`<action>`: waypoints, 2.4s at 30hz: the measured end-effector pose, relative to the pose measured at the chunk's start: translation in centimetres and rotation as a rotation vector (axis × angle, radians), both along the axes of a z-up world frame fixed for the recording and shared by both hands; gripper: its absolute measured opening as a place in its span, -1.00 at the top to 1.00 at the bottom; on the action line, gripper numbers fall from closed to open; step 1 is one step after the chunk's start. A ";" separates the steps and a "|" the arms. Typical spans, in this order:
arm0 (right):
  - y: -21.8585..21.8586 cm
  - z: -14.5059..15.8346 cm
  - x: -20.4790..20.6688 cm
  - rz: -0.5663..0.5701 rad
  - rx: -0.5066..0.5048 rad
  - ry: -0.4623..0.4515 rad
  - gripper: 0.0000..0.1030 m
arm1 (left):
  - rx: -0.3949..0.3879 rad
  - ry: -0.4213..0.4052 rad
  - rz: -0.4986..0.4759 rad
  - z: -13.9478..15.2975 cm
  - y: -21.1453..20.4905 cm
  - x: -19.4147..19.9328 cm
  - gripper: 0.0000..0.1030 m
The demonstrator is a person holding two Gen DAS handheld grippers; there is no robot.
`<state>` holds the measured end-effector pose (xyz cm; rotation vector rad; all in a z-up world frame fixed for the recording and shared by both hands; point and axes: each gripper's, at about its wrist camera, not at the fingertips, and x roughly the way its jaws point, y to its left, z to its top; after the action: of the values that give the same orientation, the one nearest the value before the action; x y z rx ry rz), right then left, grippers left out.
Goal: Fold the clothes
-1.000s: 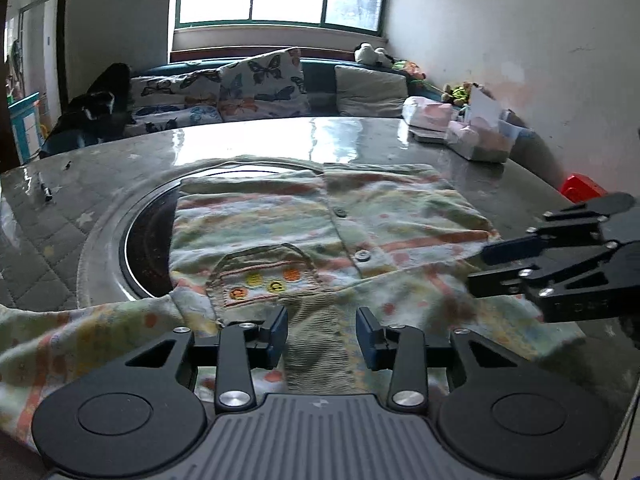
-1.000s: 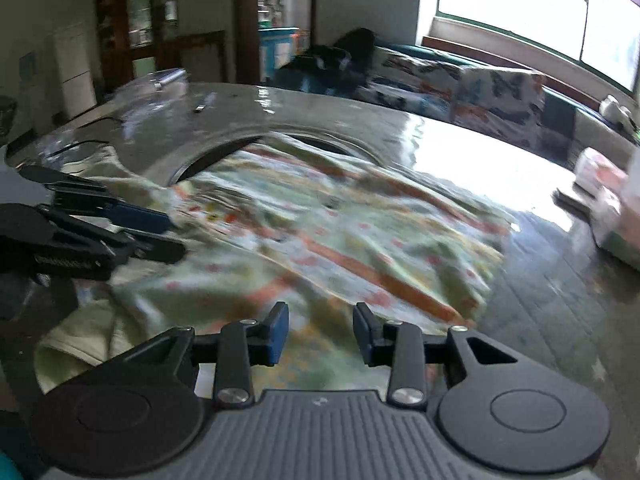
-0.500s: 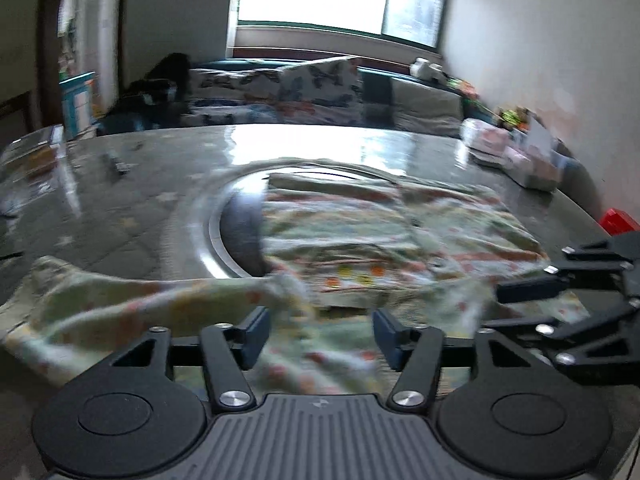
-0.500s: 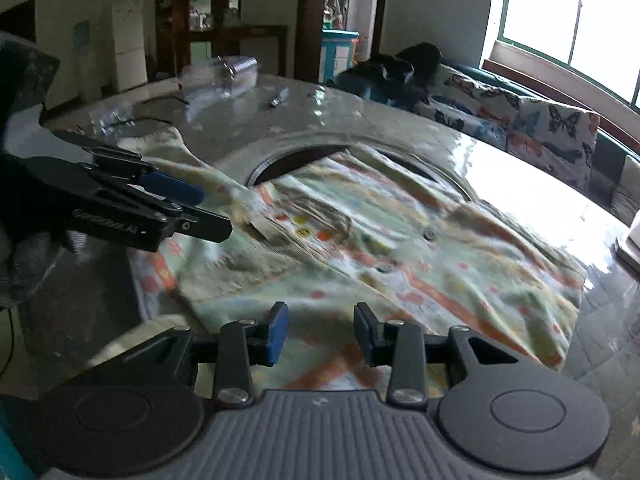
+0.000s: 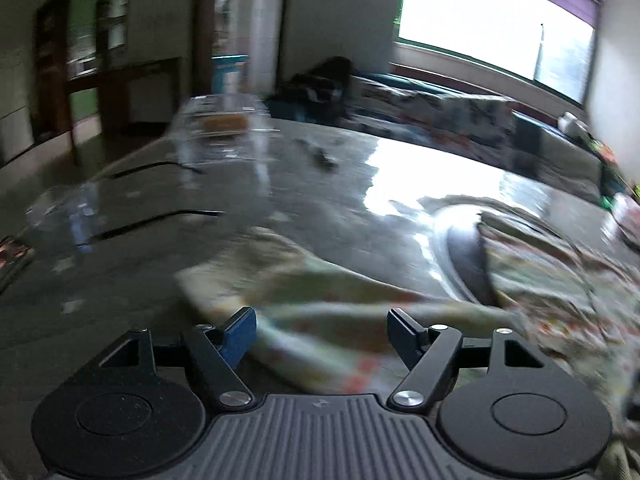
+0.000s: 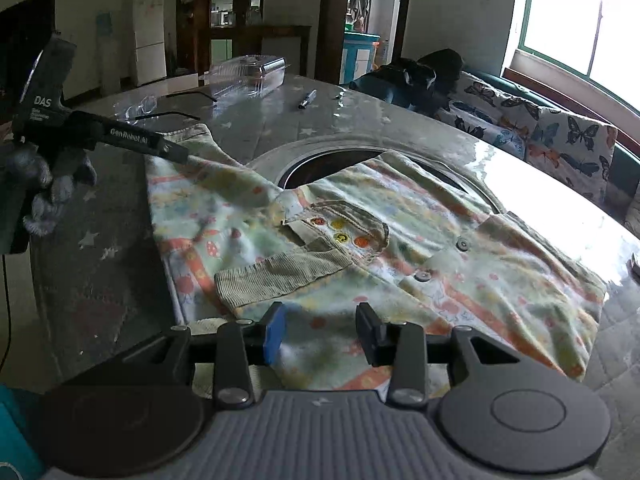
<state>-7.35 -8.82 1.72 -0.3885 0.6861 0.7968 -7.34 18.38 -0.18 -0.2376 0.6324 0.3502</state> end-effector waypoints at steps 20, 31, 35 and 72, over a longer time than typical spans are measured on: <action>-0.3 0.0 0.3 -0.028 0.005 0.010 0.23 | -0.047 -0.033 0.184 -0.6 6.1 -0.7 0.77; -2.6 0.6 0.8 -0.106 0.051 0.006 0.23 | -0.135 -0.169 -0.062 4.2 -0.1 -0.5 0.82; -4.0 1.1 1.1 -0.154 0.067 -0.012 0.23 | -0.182 -0.203 -0.230 6.2 -4.3 -0.2 0.82; -9.6 0.2 2.2 -0.331 0.171 0.126 0.37 | -0.172 -0.030 -0.663 3.1 -15.0 1.5 0.15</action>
<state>-5.18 -18.43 1.94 -0.0651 0.7696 0.5621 -5.84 3.40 2.87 -0.1844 0.6750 -0.3460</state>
